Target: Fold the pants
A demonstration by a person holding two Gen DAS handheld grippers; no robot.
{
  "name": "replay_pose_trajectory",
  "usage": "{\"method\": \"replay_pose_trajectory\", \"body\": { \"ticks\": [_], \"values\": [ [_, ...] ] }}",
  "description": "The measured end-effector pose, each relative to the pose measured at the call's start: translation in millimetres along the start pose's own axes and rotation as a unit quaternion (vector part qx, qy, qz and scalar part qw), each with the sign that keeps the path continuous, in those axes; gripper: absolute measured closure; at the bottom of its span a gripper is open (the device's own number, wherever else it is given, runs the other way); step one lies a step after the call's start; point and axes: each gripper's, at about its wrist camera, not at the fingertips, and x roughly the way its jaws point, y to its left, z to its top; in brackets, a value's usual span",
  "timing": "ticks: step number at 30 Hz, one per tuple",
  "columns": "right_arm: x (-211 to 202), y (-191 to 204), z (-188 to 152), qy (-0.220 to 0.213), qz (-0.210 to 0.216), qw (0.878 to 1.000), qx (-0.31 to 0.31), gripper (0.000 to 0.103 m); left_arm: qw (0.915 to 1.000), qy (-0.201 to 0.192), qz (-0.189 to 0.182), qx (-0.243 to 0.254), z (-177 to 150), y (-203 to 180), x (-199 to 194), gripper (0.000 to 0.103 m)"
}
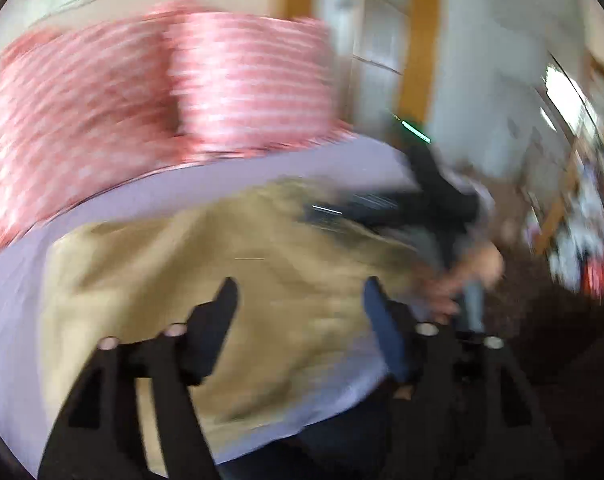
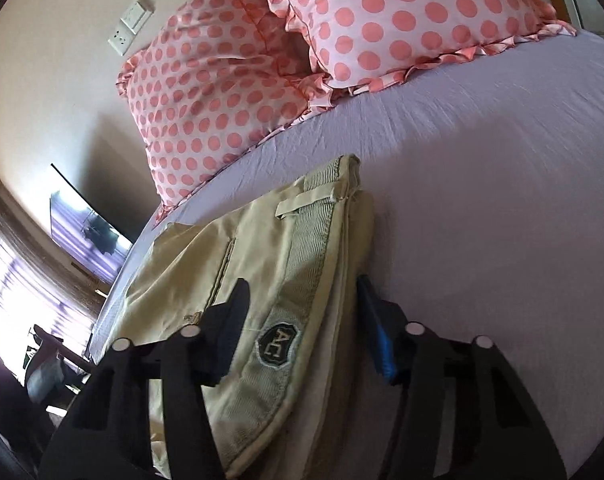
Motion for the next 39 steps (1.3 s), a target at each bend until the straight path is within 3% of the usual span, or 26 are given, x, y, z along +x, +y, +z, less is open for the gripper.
{"method": "replay_pose_trajectory", "body": {
  "ticks": [2, 4, 7, 9, 12, 15, 16, 17, 18, 19, 20, 21, 23, 28, 32, 34, 36, 37, 39],
  "values": [
    [1, -4, 1, -0.001, 0.0, 1.0, -0.001, 0.06, 0.9953, 0.008, 0.041, -0.087, 4, 61, -11, 0.028],
    [0, -6, 3, 0.005, 0.001, 1.0, 0.006, 0.061, 0.9806, 0.04, 0.078, -0.175, 3, 124, -12, 0.027],
    [0, -8, 6, 0.015, 0.002, 1.0, 0.024, 0.06, 0.9679, 0.08, 0.086, -0.222, -3, 168, -5, 0.025],
    [1, -5, 5, 0.021, 0.01, 1.0, 0.015, 0.06, 0.9633, 0.114, 0.058, -0.236, -5, 181, 12, 0.024],
    [2, -6, 6, 0.034, 0.04, 0.998, 0.02, 0.059, 0.9575, 0.144, -0.014, -0.25, -7, 181, 35, 0.024],
    [4, -12, 11, 0.037, 0.066, 0.996, 0.036, 0.061, 0.9575, 0.145, -0.043, -0.246, 1, 181, 53, 0.017],
    [5, -12, 11, 0.04, 0.071, 0.996, 0.036, 0.069, 0.9559, 0.144, -0.051, -0.251, 5, 187, 61, 0.017],
    [8, -14, 11, 0.049, 0.08, 0.995, 0.042, 0.084, 0.9534, 0.14, -0.06, -0.26, 6, 191, 64, 0.022],
    [13, -20, 9, 0.061, 0.11, 0.99, 0.065, 0.087, 0.9477, 0.141, -0.075, -0.277, 5, 196, 69, 0.044],
    [14, -24, 8, 0.062, 0.133, 0.986, 0.085, 0.088, 0.9437, 0.144, -0.077, -0.287, 2, 199, 70, 0.06],
    [14, -31, 8, 0.065, 0.157, 0.979, 0.109, 0.089, 0.9382, 0.149, -0.083, -0.301, -1, 202, 71, 0.086],
    [14, -34, 8, 0.066, 0.17, 0.975, 0.124, 0.089, 0.9334, 0.146, -0.092, -0.315, -4, 205, 71, 0.089],
    [13, -32, 11, 0.061, 0.192, 0.97, 0.133, 0.09, 0.9352, 0.139, -0.087, -0.314, -4, 207, 66, 0.093],
    [6, -5, 40, 0.038, 0.213, 0.971, 0.099, 0.091, 0.9542, 0.109, -0.051, -0.274, 29, 199, 52, 0.097],
    [14, 12, 87, 0.008, 0.195, 0.979, 0.061, 0.093, 0.9708, 0.06, 0.002, -0.232, 77, 207, 60, 0.097],
    [24, 10, 106, -0.006, 0.177, 0.983, 0.058, 0.093, 0.9743, 0.054, 0.036, -0.216, 95, 212, 78, 0.097],
    [46, 0, 124, -0.006, 0.134, 0.989, 0.066, 0.093, 0.9715, 0.078, 0.08, -0.209, 102, 222, 109, 0.092],
    [60, -6, 128, 0.002, 0.107, 0.992, 0.071, 0.093, 0.9657, 0.103, 0.1, -0.216, 100, 228, 126, 0.091],
    [89, -18, 129, 0.042, 0.027, 0.996, 0.077, 0.091, 0.9514, 0.152, 0.125, -0.237, 89, 240, 153, 0.076]
  ]
}}
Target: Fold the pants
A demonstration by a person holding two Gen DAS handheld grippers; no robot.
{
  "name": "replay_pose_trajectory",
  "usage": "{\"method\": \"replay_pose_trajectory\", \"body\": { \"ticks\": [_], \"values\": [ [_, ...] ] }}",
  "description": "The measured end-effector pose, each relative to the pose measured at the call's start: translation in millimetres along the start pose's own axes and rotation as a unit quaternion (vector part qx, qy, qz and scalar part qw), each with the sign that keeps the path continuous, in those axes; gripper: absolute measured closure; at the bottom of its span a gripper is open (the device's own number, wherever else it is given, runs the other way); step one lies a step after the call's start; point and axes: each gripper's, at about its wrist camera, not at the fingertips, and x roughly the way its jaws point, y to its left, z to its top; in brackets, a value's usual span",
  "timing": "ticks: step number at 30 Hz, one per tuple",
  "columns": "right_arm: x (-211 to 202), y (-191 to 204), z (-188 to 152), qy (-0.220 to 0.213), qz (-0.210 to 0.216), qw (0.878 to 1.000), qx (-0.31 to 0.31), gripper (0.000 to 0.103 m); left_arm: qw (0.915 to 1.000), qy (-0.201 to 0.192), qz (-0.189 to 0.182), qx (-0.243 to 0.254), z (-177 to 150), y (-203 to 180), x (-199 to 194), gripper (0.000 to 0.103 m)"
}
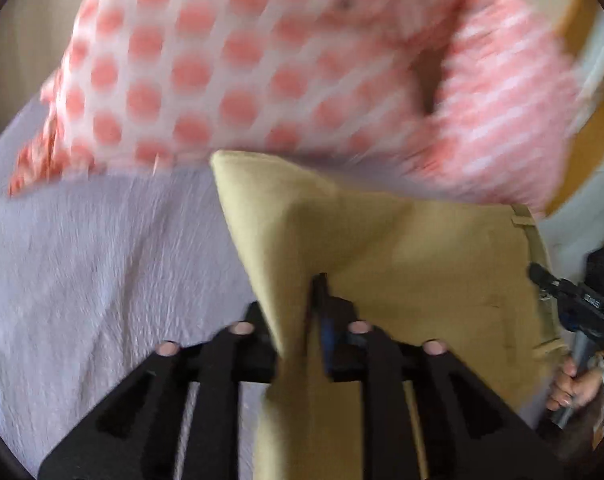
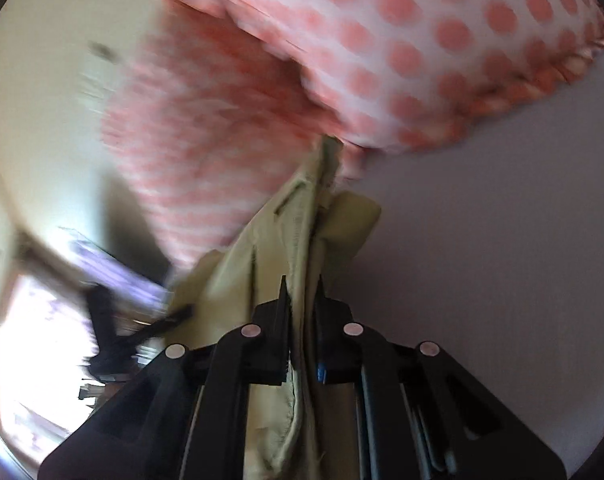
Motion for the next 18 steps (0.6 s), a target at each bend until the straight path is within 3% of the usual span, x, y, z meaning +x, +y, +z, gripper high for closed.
{"method": "replay_pose_trajectory", "body": {
  "ticks": [2, 3, 5, 6, 7, 8, 10, 12, 14, 15, 16, 18],
  "values": [
    [11, -6, -1, 0.02, -0.05, 0.999, 0.0, 0.078, 1.0, -0.004, -0.002, -0.005, -3, 5, 0, 0.07],
    [7, -5, -1, 0.017, -0.062, 0.998, -0.006, 0.077, 0.9998, -0.014, 0.011, 0.0, -6, 8, -10, 0.07],
    [-18, 7, -3, -0.031, -0.092, 0.995, -0.033, 0.069, 0.9987, -0.044, 0.027, 0.003, -11, 12, -33, 0.07],
    [-29, 12, -4, -0.05, -0.078, 0.995, -0.039, 0.063, 0.9978, -0.064, 0.019, 0.0, -15, 15, -48, 0.071],
    [-37, 17, -6, -0.062, -0.047, 0.996, -0.042, 0.047, 0.9967, -0.081, -0.001, -0.004, -18, 16, -60, 0.071],
    [-43, 24, -9, -0.063, -0.002, 0.997, -0.045, 0.037, 0.9948, -0.094, -0.04, -0.005, -23, 15, -72, 0.065],
    [-38, 34, -12, -0.047, 0.022, 0.997, -0.052, 0.028, 0.9928, -0.085, -0.085, 0.0, -27, 6, -74, 0.054],
    [-16, 35, -14, -0.009, 0.001, 0.999, -0.043, 0.024, 0.9933, -0.047, -0.106, -0.002, -27, -7, -54, 0.049],
    [9, 20, -14, 0.03, -0.036, 0.999, -0.006, 0.022, 0.9956, -0.007, -0.092, -0.015, -25, -10, -26, 0.05],
    [10, 17, -15, 0.025, -0.028, 0.999, 0.0, 0.021, 0.9957, 0.013, -0.088, -0.027, -25, -9, -9, 0.05],
    [9, 15, -13, 0.019, -0.029, 0.999, 0.004, 0.021, 0.9962, -0.007, -0.083, -0.024, -24, -8, -12, 0.049],
    [2, 17, -14, 0.021, -0.049, 0.998, 0.017, 0.021, 0.9983, 0.001, -0.055, -0.018, -27, -13, -19, 0.048]
  ]
}}
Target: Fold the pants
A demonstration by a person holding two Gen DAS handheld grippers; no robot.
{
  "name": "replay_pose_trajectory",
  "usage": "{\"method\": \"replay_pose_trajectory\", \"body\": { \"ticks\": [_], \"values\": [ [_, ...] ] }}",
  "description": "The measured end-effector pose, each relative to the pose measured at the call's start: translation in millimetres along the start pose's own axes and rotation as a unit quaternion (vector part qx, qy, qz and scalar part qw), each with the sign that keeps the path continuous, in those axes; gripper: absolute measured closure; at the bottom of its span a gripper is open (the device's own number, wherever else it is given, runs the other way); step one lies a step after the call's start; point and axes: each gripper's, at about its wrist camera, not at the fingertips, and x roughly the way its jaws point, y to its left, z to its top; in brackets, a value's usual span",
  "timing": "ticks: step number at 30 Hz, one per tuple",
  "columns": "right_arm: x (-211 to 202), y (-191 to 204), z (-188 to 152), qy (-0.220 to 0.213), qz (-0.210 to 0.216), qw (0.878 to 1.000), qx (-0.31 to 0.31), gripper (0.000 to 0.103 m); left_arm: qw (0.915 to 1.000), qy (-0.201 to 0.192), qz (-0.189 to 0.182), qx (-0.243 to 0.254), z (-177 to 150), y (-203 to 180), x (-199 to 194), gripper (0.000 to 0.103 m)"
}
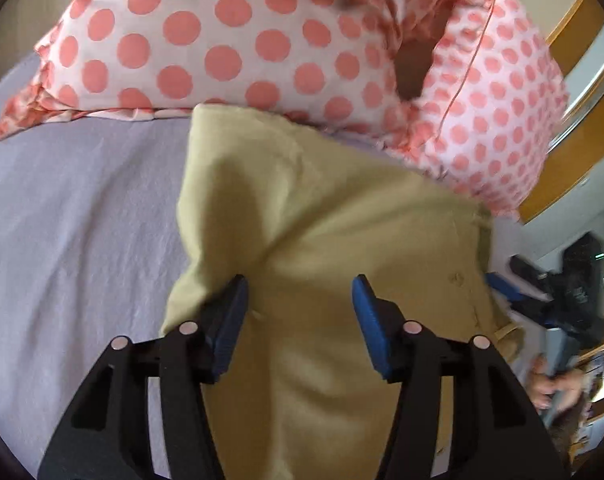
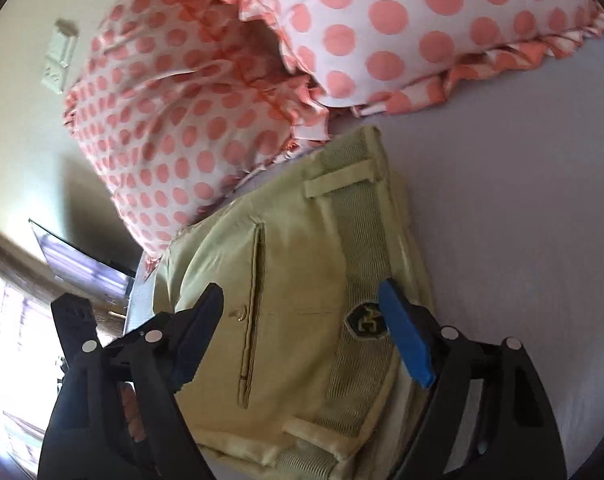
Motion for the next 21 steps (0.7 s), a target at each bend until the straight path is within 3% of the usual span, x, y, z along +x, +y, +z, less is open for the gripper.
{"method": "replay_pose_trajectory", "body": {
  "ticks": [1, 4, 5, 6, 9, 12, 16, 21],
  "values": [
    [-10, 7, -7, -0.01, -0.023, 1.0, -0.006, 0.019, 1.0, -0.005, 0.005, 0.006, -6, -3, -7, 0.046],
    [-50, 42, -44, -0.057, -0.035, 0.994, -0.092, 0.001, 0.9972, -0.046, 0.028, 0.052, -38, -16, -47, 0.019],
    [-65, 56, -66, -0.078, -0.051, 0.988, -0.123, 0.001, 0.9943, -0.065, 0.052, 0.066, -58, -22, -65, 0.008],
    [-75, 66, -87, -0.095, -0.065, 0.982, -0.148, 0.001, 0.992, -0.077, 0.068, 0.074, -71, -22, -75, 0.002],
    [-84, 86, -147, -0.121, -0.099, 0.965, -0.208, 0.001, 0.9823, -0.101, 0.123, 0.099, -126, -38, -94, 0.002],
    [-62, 94, -184, -0.11, -0.17, 0.948, -0.244, 0.001, 0.9763, -0.103, 0.156, 0.11, -158, -43, -92, 0.002],
    [-30, 93, -202, -0.079, -0.209, 0.941, -0.256, 0.001, 0.9756, -0.094, 0.167, 0.108, -176, -41, -78, 0.002],
    [-27, 91, -214, -0.093, -0.246, 0.931, -0.254, 0.001, 0.9781, -0.079, 0.166, 0.098, -180, -37, -66, 0.002]
  ]
}}
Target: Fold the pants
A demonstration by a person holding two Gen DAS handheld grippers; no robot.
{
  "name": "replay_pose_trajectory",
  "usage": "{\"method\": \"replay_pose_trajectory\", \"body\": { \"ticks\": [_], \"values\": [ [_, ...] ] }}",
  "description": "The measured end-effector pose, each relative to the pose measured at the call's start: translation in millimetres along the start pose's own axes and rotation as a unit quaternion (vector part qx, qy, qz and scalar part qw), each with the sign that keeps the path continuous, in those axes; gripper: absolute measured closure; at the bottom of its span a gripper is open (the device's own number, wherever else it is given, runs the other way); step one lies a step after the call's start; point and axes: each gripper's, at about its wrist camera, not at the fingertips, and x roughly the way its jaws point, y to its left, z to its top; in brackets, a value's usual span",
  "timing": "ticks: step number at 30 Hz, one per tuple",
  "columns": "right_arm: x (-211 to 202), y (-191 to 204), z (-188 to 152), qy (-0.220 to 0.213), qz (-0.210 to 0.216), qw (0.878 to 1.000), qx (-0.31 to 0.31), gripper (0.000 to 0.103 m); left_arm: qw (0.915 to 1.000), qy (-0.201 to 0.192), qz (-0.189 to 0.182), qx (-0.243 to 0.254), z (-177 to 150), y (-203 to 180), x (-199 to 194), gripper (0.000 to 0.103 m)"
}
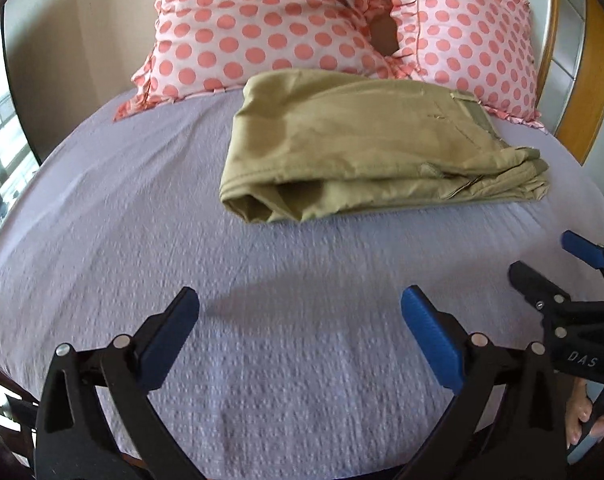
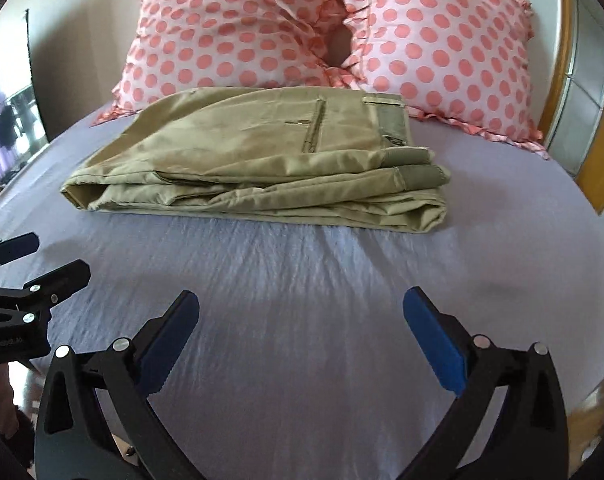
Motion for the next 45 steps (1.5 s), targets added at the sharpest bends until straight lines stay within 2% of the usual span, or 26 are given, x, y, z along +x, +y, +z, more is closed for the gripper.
{"method": "replay_pose_trajectory", "body": {
  "ticks": [4, 9, 45],
  "values": [
    [3, -7, -7, 0.006, 0.01, 1.0, 0.026, 0.001, 0.9999, -0.013, 0.011, -0.001, -6, -1, -2, 0.002],
    [1, -5, -10, -0.002, 0.004, 1.0, 0.025, 0.001, 0.9995, -0.03, 0.014, -0.001, -11, -1, -4, 0.002],
    [1, -6, -8, 0.002, 0.006, 1.0, 0.023, 0.001, 0.9994, -0.031, 0.014, -0.001, -11, -2, -4, 0.002]
  ]
}}
